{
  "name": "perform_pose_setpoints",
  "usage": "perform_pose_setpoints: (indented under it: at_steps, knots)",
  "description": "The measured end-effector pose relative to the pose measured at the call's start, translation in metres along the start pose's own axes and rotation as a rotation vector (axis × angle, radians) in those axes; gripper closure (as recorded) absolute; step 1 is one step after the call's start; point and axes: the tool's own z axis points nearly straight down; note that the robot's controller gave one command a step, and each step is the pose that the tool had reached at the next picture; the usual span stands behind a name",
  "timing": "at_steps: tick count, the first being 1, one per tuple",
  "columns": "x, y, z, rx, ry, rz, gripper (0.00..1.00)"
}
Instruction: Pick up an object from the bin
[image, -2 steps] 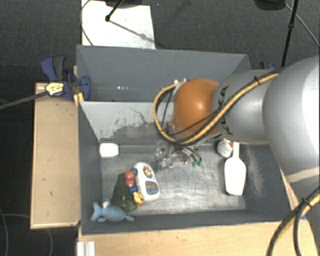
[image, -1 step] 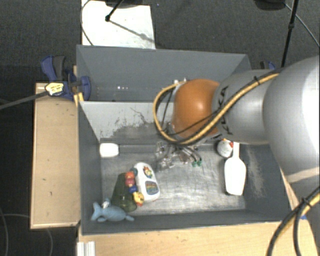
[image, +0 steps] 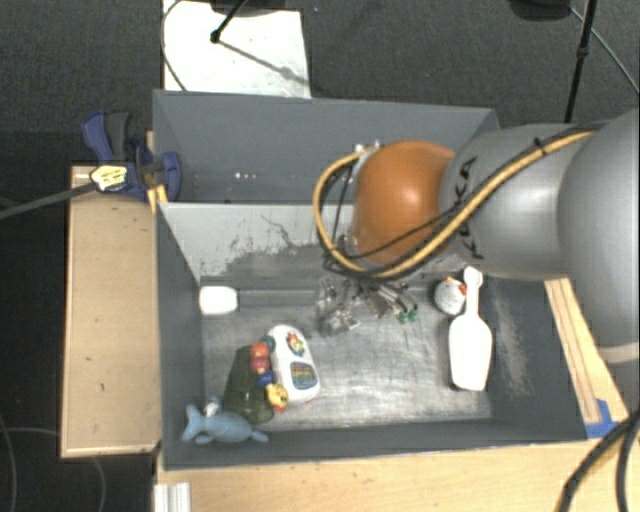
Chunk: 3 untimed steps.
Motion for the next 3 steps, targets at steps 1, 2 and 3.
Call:
perform_pose_setpoints:
  at_steps: [1, 2, 3]
  knots:
    - [0.015, -0.009, -0.043, 0.001, -0.004, -0.007, 1.00]
    - [0.000, 0.007, -0.132, 0.004, -0.010, -0.428, 0.00]
    - [0.001, 0.006, -0.129, 0.001, -0.005, -0.426, 0.00]
